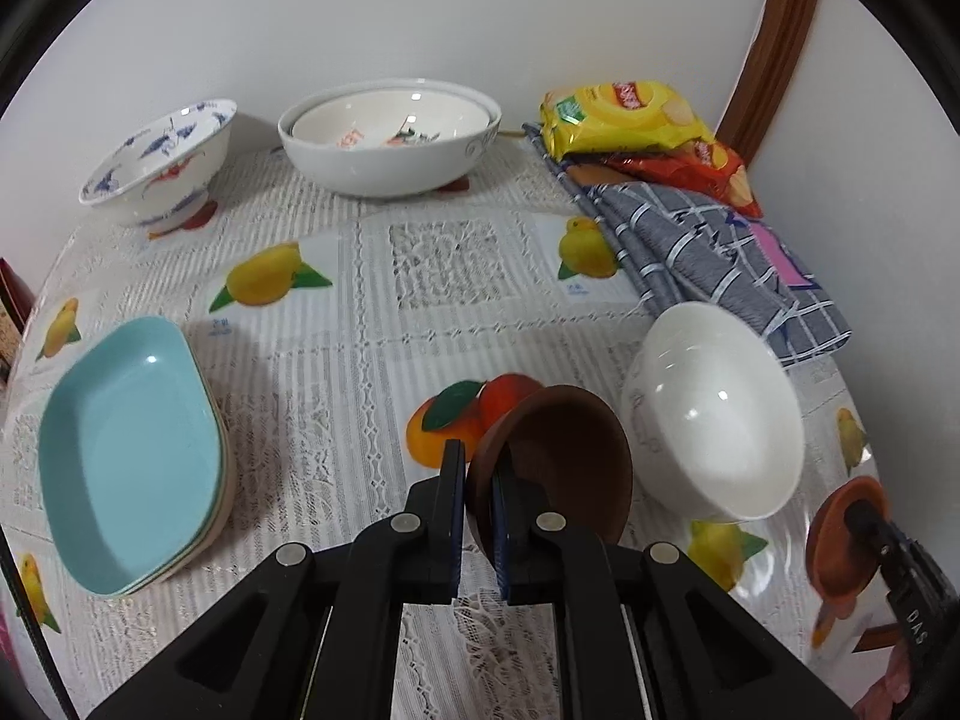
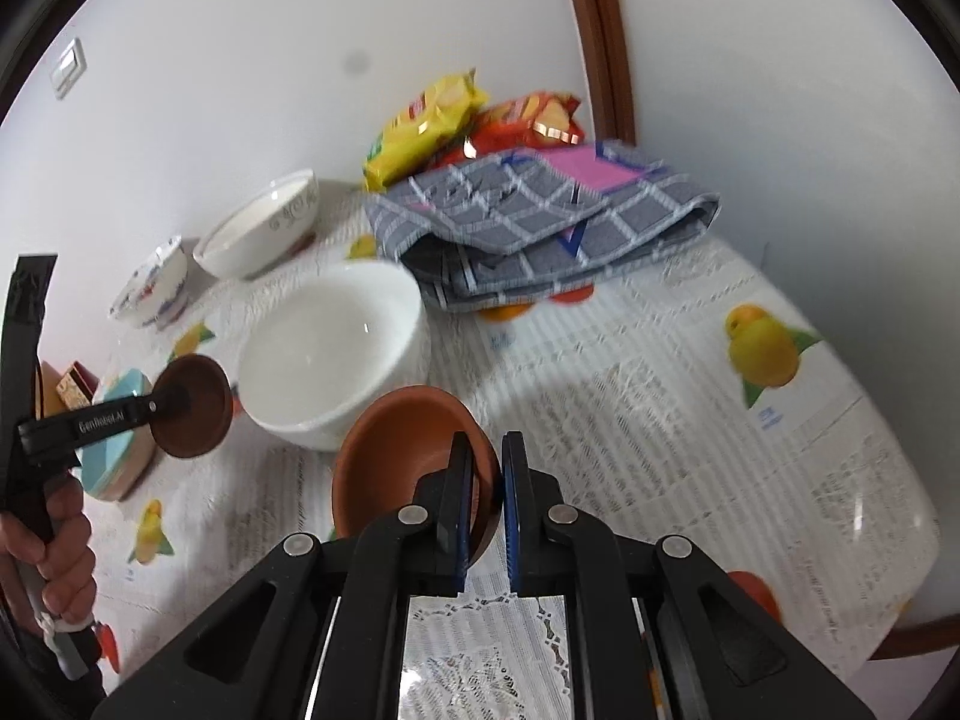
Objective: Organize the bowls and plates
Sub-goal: 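Grasp one brown clay dish with each gripper by its rim, then lower the right gripper's clay dish into the white bowl while the left gripper holds its dish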
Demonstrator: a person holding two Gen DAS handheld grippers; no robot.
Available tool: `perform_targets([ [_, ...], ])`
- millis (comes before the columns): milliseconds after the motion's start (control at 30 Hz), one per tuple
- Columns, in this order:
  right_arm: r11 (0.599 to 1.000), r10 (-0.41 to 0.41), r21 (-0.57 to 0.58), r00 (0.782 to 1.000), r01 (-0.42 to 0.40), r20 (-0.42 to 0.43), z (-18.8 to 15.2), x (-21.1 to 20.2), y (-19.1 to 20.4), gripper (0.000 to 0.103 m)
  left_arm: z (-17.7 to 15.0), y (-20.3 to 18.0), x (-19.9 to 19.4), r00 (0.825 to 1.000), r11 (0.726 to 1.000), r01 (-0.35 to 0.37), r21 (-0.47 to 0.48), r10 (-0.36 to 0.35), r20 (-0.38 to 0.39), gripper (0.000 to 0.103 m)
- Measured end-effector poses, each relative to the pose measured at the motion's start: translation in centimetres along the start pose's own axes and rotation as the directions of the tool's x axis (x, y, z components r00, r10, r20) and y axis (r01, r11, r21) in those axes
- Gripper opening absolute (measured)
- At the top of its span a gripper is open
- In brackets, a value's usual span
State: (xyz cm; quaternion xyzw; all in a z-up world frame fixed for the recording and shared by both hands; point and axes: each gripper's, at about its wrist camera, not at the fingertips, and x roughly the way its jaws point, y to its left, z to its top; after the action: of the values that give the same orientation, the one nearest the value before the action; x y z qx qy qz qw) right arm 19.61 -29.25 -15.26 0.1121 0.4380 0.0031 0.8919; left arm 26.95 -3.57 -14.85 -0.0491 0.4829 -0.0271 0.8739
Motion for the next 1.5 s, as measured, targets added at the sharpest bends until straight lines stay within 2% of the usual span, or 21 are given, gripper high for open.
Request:
perform_targets([
  [267,0.999,-0.031,0.044,0.998,0.029,0.049,2.6,-2.9,0.9,0.009,2.5,-1.4,-2.3,0.998,0.997,0.040,0.060,-0.043,0.048,0.008],
  [567,0.995,-0.052,0.092,0.997,0.047,0.053,4.7,-2.3,2.3,0.009,5.3,-1.3,-1.6,0.996,0.994,0.039,0.102,-0.048,0.080,0.008],
  [767,0.996,-0.057,0.071,0.998,0.055,0.028,5.3,-0.4,4.3,0.009,6.4,0.5,0.2,0.997,0.994,0.048,0.098,-0.053,0.056,0.008],
  [1067,0.997,-0.075,0.028,0.997,0.075,-0.023,5.6,3.7,7.3,0.009,7.4,3.8,0.5,0.998,0.999,0.034,0.021,-0.035,0.061,0.008],
  [1500,0.990,-0.136,-0.038,0.986,0.133,-0.094,5.3,8.3,8.9,0.009,7.7,4.4,1.4,0.999,0.999,0.034,0.009,-0.035,0.039,0.008],
])
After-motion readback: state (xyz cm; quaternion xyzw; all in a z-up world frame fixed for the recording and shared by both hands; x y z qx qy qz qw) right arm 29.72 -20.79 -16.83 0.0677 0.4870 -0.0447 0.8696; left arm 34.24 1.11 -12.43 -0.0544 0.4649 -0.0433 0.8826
